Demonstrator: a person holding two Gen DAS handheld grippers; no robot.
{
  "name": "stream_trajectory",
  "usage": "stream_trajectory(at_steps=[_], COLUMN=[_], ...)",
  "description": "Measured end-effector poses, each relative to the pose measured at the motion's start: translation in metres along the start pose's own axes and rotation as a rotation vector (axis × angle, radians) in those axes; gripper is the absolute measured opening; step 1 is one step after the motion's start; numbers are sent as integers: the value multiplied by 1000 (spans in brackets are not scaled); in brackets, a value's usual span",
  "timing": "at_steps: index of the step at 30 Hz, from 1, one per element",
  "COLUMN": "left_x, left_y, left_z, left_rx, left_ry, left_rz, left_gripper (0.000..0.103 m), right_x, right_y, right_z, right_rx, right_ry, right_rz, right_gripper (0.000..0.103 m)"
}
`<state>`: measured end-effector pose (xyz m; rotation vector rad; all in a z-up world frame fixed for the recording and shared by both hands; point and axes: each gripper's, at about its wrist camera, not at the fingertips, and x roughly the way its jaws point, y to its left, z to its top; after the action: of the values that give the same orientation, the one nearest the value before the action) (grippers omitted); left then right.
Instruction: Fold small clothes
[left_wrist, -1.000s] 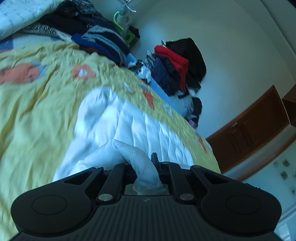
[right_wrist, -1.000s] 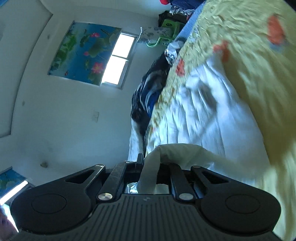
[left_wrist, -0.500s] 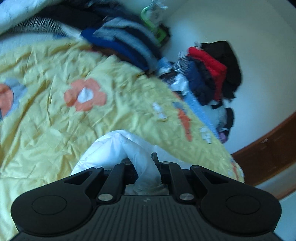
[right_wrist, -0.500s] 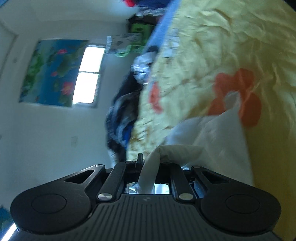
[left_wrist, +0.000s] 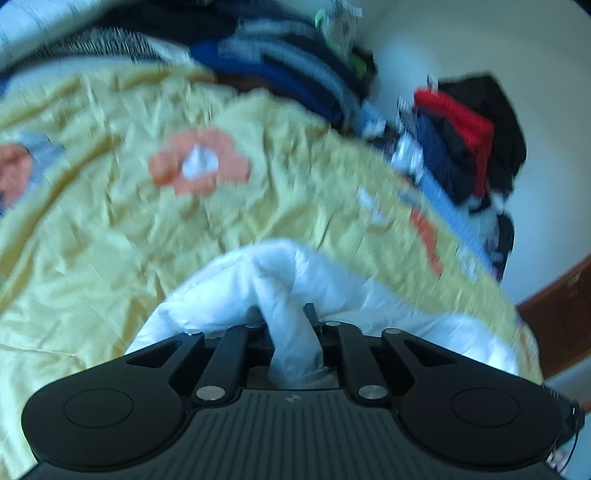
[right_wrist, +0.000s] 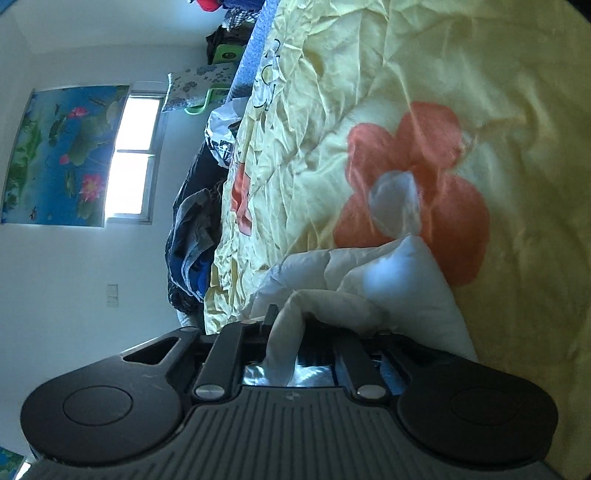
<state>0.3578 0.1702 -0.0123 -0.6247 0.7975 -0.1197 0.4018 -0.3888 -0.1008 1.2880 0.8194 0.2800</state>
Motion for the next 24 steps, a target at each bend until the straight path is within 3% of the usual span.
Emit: stream_trajectory(at_steps=[1,2,3,4,6,7,9,10,12,14,16,17,20,22,24], left_x=[-12,-26,-37,-47,-66,-73,-82,-86,-88,-79,-69,-64,-38,-14,11], left_y=[-2,-4,-7,-12,-30,-40,-55,-60,-65,-67,-74,-83,-116,-128,-132], left_z=[1,2,3,3,-2,-7,-10,-12,-9,0,3,0,-25,-43,-57], left_rx=[-4,-8,-7,7,91,143,197,194,157,107,90,133,381,531,606], left_ry=[-41,-73,-95,-114,-162,-173,-185,-208,-266,-260,-249,-243,-262,-264,-228], left_rz=[-16,-38,-49,-47,-10,-5,-72,-127,-166,-175,-114,-59,197,286,347], left_gripper=[17,22,24,26,27,32,73,98,103,103,103,103,103,102,102], right_x=[-6,-16,-27,-39,-56,-61,-63,-60,-45,-26,-10,-2,24,40,60], right_y=[7,17,27,37,57,68,92,101,117,125,126,128,135,135,131], right_z=[-1,-4,-7,-12,-23,-31,-52,-62,-79,-90,-94,-95,-106,-111,-109], right_rx=[-16,-50,-96,-144,-251,-316,-484,-561,-698,-771,-783,-785,-873,-928,-951], right_ry=[-27,-72,-126,-179,-247,-267,-283,-274,-232,-188,-142,-127,-126,-124,-97], right_rz=[2,9,17,15,5,-11,-66,-94,-148,-176,-173,-177,-260,-319,-401], right_gripper=[41,61,75,79,79,79,79,79,80,80,80,80,79,80,82])
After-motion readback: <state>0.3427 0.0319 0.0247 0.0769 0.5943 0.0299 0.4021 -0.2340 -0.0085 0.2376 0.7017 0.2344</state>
